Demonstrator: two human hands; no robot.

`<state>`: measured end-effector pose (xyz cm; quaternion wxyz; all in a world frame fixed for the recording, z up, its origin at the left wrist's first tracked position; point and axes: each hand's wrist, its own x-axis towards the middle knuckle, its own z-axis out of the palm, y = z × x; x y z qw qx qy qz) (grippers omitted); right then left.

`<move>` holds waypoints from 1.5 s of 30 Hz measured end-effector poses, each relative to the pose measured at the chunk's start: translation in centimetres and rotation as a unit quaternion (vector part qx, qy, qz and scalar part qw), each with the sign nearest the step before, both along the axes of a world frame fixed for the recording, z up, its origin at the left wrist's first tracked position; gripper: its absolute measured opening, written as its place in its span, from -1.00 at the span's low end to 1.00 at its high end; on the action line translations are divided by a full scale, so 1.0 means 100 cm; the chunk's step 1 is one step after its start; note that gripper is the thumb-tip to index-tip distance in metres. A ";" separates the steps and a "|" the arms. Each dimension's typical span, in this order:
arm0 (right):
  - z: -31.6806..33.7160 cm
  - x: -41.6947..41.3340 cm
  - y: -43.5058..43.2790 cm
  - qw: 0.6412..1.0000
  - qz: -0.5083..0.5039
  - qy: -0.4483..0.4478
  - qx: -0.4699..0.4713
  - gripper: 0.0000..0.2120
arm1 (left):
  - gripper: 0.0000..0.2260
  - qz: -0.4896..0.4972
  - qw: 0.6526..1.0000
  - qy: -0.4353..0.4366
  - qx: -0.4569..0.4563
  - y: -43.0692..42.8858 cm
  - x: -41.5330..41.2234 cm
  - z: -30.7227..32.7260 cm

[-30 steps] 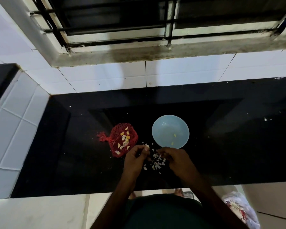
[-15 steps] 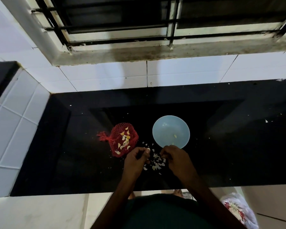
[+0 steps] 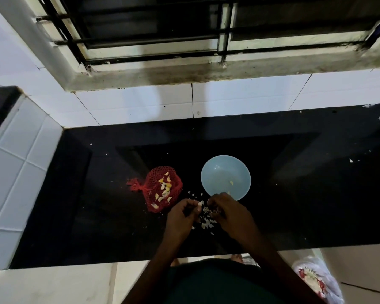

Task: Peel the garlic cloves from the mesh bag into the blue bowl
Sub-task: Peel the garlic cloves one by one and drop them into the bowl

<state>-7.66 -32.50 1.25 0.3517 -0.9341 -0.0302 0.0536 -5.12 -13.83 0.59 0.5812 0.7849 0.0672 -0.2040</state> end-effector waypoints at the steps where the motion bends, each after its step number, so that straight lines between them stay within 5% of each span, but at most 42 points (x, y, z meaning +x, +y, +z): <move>1: 0.000 0.001 0.001 0.999 0.005 -0.008 0.037 -0.76 | -0.94 -0.010 1.000 -0.007 0.006 0.000 0.000 0.000; 11: -0.007 0.005 -0.006 0.990 -0.017 -0.015 0.142 -0.80 | -0.95 -0.082 0.995 -0.026 0.049 -0.005 0.005 -0.005; 18: 0.001 0.021 -0.045 0.975 -0.159 0.018 0.153 -0.88 | -0.92 -0.075 0.995 -0.025 0.053 -0.009 0.006 -0.010; 23: 0.003 0.054 -0.073 0.982 -0.162 0.041 0.092 -0.94 | -0.92 -0.085 0.993 -0.028 0.071 -0.007 0.008 -0.019; 28: -0.001 0.051 -0.076 0.966 -0.192 0.007 0.171 -0.57 | -0.93 -0.065 0.993 -0.034 0.087 0.006 0.009 -0.023; 33: -0.013 0.029 -0.034 0.993 -0.082 0.028 0.074 -0.76 | -0.68 -0.042 0.991 -0.030 0.123 0.025 0.010 -0.029; 38: -0.026 0.044 0.038 0.998 0.062 0.019 0.027 -0.76 | -0.83 0.011 0.992 -0.029 0.126 0.051 0.010 -0.031; 45: -0.038 0.090 0.108 0.996 0.081 0.029 -0.031 -0.86 | -0.89 0.093 0.988 0.028 0.124 0.110 0.002 -0.037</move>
